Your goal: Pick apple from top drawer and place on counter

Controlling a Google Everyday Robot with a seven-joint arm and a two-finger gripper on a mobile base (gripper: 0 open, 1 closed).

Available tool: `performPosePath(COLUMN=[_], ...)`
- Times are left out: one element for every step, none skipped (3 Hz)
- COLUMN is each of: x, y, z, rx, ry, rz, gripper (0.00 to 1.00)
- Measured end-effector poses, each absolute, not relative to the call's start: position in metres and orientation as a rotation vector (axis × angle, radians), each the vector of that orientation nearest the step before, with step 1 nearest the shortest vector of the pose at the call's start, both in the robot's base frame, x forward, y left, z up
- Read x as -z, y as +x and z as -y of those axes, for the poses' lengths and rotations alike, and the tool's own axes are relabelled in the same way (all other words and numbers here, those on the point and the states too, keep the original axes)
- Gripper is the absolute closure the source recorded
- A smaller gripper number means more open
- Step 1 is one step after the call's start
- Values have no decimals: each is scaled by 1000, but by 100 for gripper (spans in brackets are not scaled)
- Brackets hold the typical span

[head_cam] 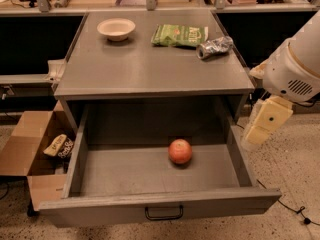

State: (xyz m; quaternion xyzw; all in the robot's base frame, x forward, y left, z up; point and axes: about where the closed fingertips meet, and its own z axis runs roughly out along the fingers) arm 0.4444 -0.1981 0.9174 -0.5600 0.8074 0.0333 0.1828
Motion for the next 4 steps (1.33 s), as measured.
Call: performPosePath(x=[-922,-916,-916,-892], y=[442,447,447,453], z=[188,167,167,175], rx=[-78,-170,-169,-145], ry=[-1615,-1548,-1548,-1565], rz=[-2243,-2193,-2193,-2164], gripper=[0,0,0,0])
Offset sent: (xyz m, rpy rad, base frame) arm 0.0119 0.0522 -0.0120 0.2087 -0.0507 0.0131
